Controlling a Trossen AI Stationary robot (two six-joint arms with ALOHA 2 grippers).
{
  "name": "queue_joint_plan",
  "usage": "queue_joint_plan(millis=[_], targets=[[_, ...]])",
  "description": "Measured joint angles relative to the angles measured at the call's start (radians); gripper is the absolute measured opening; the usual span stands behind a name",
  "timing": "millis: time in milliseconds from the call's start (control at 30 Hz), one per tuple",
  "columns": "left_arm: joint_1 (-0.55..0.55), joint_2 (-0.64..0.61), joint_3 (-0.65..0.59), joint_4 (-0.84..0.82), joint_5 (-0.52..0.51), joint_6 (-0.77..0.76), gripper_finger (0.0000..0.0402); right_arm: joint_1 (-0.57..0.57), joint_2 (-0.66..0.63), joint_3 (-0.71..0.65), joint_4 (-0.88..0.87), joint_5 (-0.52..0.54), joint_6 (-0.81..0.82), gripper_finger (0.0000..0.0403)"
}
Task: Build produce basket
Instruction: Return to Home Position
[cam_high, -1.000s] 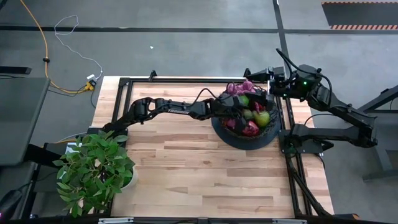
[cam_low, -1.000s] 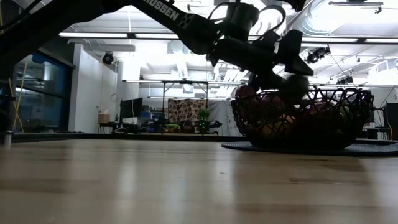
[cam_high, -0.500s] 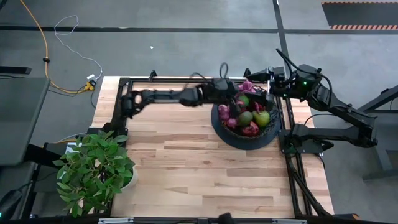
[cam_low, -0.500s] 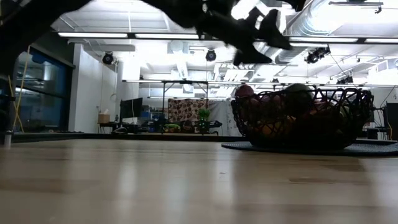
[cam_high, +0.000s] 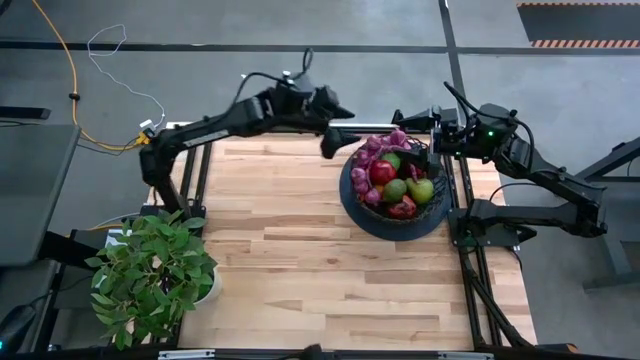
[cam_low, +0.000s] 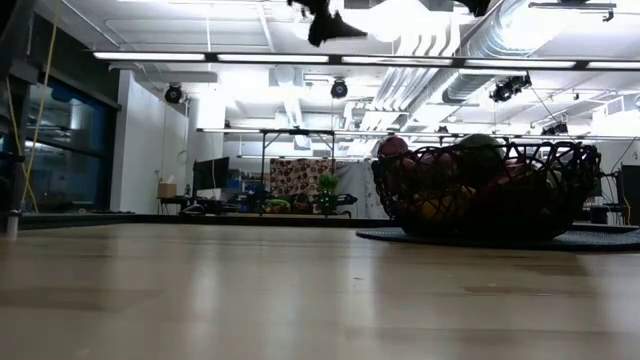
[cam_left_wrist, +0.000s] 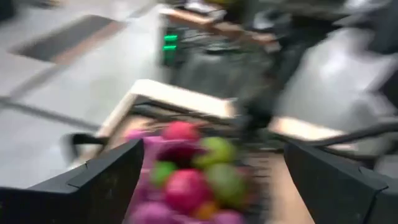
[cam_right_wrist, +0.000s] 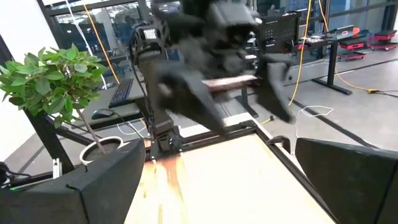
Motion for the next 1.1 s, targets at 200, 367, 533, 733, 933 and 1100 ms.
queue_joint_plan(millis=[200, 367, 533, 733, 933, 1100], targets=[[-0.043, -0.119, -0.141, 0.092, 0.110, -0.034, 0.0376, 0.000, 0.000, 0.000, -0.023, -0.002, 0.000, 0.0397], [-0.099, -0.276, -0.386, 0.399, 0.104, -0.070, 0.0376, 0.000, 0.000, 0.000, -0.067, -0.002, 0.000, 0.0397], [-0.100, -0.443, -0.664, 0.601, -0.005, -0.146, 0.0376, 0.001, 0.000, 0.000, -0.068, -0.003, 0.000, 0.0397], [-0.102, -0.606, -0.855, 0.688, -0.044, -0.171, 0.0376, 0.001, 0.000, 0.000, -0.066, -0.003, 0.009, 0.0397], [-0.102, -0.641, -0.879, 0.686, -0.046, -0.204, 0.0376, 0.001, 0.000, 0.000, -0.066, -0.003, 0.070, 0.0397], [-0.110, -0.626, -0.879, 0.715, -0.040, -0.291, 0.0376, 0.001, 0.000, 0.000, -0.067, -0.003, 0.069, 0.0397]])
